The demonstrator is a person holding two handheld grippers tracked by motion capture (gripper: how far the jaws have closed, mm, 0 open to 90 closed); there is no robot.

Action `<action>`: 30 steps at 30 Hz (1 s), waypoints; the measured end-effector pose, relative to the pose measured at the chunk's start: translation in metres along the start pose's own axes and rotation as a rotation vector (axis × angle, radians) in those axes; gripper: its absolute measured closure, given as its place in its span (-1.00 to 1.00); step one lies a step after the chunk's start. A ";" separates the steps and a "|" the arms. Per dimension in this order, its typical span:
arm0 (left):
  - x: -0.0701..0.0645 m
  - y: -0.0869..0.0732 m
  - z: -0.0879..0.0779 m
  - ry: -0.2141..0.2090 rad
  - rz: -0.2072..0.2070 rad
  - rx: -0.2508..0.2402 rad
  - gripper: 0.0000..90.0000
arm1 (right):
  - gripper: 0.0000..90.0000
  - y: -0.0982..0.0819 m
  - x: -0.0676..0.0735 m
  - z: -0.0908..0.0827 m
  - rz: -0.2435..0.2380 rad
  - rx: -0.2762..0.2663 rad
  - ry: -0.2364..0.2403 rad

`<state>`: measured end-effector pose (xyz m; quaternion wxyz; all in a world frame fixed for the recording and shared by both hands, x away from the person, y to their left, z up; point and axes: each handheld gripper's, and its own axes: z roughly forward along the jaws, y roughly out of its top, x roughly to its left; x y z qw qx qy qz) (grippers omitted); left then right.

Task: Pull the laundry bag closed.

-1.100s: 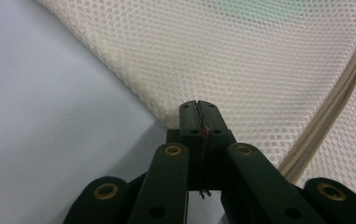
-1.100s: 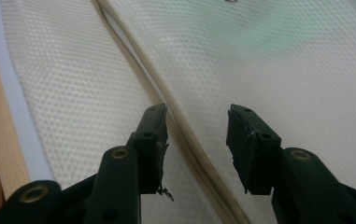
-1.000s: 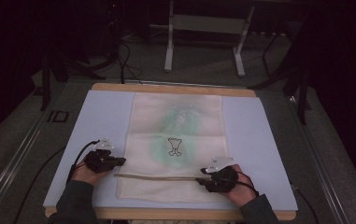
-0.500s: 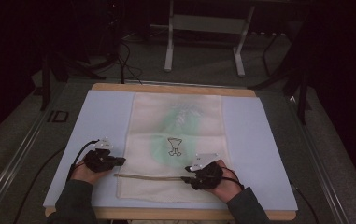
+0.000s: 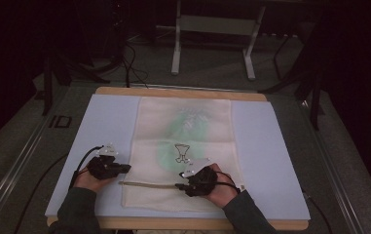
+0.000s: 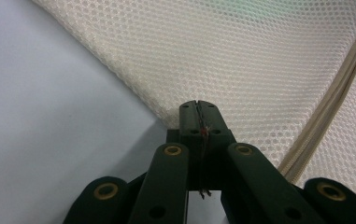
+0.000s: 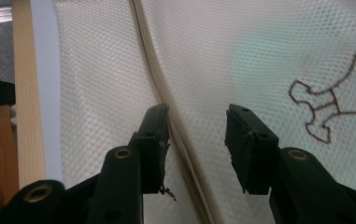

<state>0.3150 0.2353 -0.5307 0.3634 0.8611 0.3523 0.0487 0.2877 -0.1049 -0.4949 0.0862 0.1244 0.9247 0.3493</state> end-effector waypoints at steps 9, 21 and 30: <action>0.000 0.000 0.000 -0.002 0.002 0.000 0.99 | 0.32 0.012 0.006 0.011 -0.025 -0.007 0.020; 0.001 0.000 0.000 -0.006 0.004 0.002 0.99 | 0.36 0.025 0.013 0.025 -0.053 -0.015 0.047; 0.002 0.000 0.000 -0.017 -0.019 -0.005 0.99 | 0.38 0.034 0.018 0.034 -0.062 -0.017 0.063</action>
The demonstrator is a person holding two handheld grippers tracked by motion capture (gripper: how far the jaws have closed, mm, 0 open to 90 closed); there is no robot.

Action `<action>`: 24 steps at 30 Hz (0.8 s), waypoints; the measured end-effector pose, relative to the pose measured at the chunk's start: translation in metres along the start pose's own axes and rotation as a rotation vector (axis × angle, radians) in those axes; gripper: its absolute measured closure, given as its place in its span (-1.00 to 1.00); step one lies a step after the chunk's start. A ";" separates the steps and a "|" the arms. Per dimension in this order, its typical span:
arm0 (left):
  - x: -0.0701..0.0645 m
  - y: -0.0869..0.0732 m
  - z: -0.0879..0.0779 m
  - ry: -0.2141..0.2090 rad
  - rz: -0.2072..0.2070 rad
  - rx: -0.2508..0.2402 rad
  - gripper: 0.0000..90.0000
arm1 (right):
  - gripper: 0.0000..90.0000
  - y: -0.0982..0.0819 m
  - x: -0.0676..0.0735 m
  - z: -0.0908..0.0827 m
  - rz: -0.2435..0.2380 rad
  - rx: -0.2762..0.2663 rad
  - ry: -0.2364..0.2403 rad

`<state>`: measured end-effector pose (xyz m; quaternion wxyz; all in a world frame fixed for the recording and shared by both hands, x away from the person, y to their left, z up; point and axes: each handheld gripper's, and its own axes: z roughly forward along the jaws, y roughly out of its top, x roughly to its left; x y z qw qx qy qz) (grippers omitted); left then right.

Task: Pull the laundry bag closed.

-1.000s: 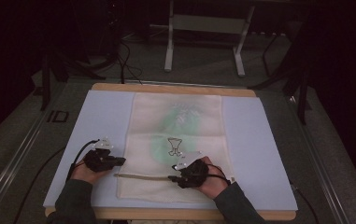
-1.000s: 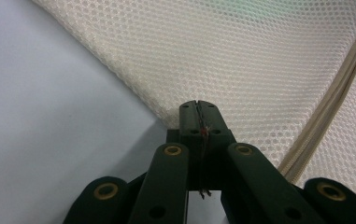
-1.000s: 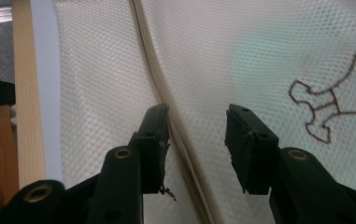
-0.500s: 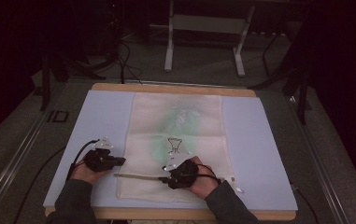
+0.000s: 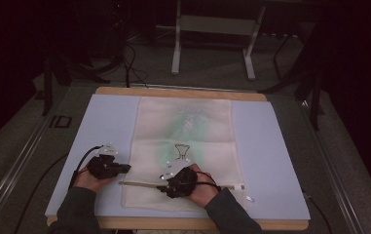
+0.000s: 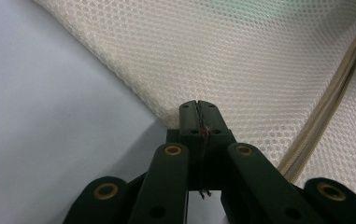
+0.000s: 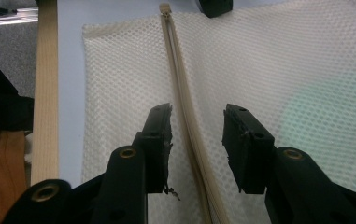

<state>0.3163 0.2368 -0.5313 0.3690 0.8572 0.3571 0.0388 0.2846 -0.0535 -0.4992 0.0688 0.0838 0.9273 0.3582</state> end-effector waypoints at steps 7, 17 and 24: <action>0.001 0.000 0.000 -0.005 -0.003 0.000 0.99 | 0.39 0.007 0.002 0.007 -0.012 -0.002 0.012; 0.002 0.000 -0.003 0.023 -0.010 -0.002 0.99 | 0.41 0.014 0.002 0.015 -0.023 -0.004 0.022; 0.001 0.000 -0.005 0.026 -0.010 -0.013 0.99 | 0.44 0.019 0.002 0.020 -0.028 -0.003 0.023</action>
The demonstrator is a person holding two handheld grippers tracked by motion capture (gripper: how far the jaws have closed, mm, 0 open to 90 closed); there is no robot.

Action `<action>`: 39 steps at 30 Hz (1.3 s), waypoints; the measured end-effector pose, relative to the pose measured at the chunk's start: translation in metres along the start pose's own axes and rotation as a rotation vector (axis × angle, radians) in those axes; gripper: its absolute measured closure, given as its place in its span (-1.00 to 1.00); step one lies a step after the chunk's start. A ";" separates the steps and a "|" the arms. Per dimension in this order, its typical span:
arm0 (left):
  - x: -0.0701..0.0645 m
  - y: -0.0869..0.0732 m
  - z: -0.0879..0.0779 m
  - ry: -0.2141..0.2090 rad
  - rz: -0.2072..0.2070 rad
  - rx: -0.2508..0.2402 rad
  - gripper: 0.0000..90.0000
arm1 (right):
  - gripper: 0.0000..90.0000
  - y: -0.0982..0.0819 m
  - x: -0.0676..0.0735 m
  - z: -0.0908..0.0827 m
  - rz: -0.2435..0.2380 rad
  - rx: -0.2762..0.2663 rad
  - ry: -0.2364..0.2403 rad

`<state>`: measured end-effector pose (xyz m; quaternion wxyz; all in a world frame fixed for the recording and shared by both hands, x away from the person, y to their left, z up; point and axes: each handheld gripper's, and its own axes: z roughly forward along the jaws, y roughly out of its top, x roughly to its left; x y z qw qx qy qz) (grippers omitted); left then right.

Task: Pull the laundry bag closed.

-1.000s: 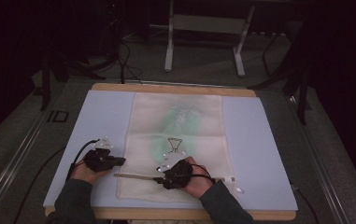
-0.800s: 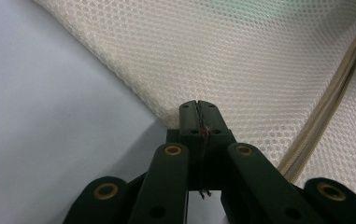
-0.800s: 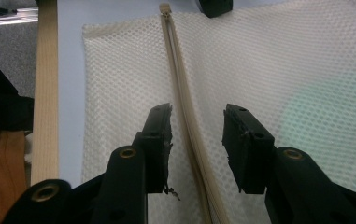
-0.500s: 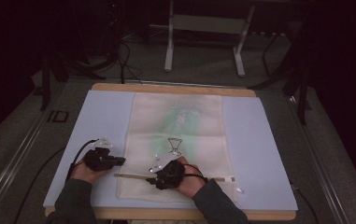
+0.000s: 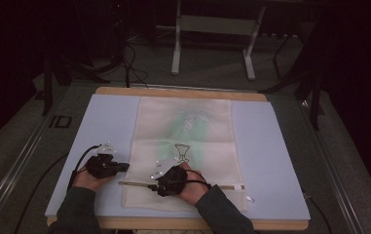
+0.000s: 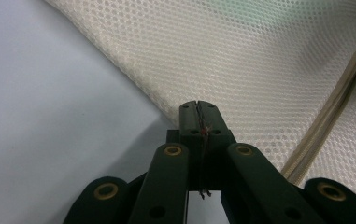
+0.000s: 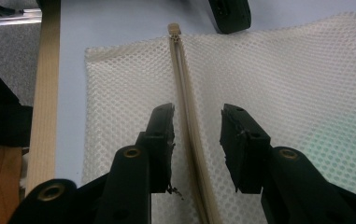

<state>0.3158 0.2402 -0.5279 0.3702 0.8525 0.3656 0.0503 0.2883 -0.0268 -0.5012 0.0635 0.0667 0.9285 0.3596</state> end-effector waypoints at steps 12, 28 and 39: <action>0.003 -0.001 -0.005 0.007 -0.015 -0.029 0.99 | 0.48 0.009 -0.002 0.011 -0.007 -0.009 0.007; 0.003 -0.002 -0.008 0.003 -0.024 -0.034 0.98 | 0.54 0.022 0.002 0.030 -0.016 -0.013 0.030; 0.003 -0.002 -0.009 0.008 -0.027 -0.041 0.98 | 0.63 0.031 0.007 0.046 -0.019 -0.022 0.047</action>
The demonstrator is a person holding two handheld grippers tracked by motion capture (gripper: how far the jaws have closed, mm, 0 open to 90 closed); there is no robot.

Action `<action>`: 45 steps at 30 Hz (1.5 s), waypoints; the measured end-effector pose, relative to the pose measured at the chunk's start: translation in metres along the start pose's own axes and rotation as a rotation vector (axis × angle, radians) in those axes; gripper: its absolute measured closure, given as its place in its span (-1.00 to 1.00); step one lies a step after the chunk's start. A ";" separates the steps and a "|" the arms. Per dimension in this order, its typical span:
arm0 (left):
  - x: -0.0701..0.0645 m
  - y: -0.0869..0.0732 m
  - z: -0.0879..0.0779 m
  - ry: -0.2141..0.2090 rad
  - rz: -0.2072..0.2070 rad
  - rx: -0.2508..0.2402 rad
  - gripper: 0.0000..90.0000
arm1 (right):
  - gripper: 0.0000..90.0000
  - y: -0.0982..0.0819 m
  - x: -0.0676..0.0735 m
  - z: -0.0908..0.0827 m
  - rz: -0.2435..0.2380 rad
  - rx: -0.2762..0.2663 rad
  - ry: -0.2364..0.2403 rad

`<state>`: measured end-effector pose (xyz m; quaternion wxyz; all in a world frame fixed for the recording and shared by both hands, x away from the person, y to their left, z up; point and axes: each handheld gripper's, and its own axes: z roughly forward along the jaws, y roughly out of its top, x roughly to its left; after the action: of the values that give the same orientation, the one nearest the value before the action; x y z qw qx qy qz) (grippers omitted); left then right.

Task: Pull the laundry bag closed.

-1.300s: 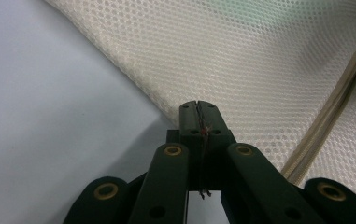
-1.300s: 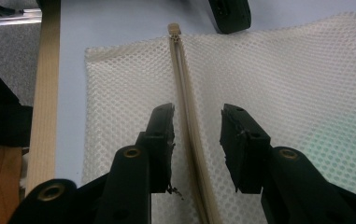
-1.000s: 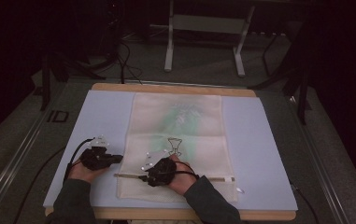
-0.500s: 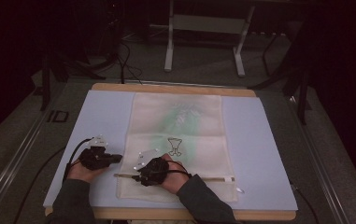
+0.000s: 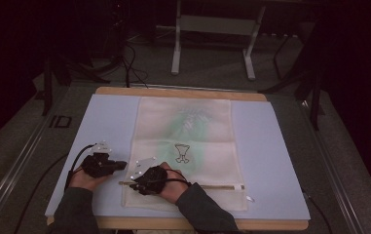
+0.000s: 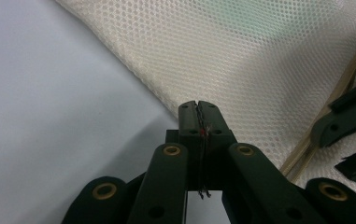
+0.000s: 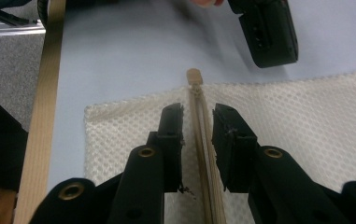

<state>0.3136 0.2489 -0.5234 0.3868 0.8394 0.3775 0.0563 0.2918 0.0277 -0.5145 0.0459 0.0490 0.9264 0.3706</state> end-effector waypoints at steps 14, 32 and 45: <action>0.001 0.000 -0.001 0.002 0.000 -0.002 0.98 | 0.67 0.014 0.000 0.017 -0.010 0.018 0.010; 0.003 -0.002 -0.005 0.004 -0.012 -0.015 0.97 | 0.66 0.025 -0.006 0.035 0.015 0.029 0.013; 0.006 -0.003 -0.007 0.009 -0.025 -0.021 0.96 | 0.77 0.034 -0.003 0.050 -0.010 0.076 -0.002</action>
<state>0.3133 0.2584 -0.5221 0.3947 0.8301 0.3893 0.0593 0.3025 0.0860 -0.5275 0.0468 0.0465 0.9399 0.3349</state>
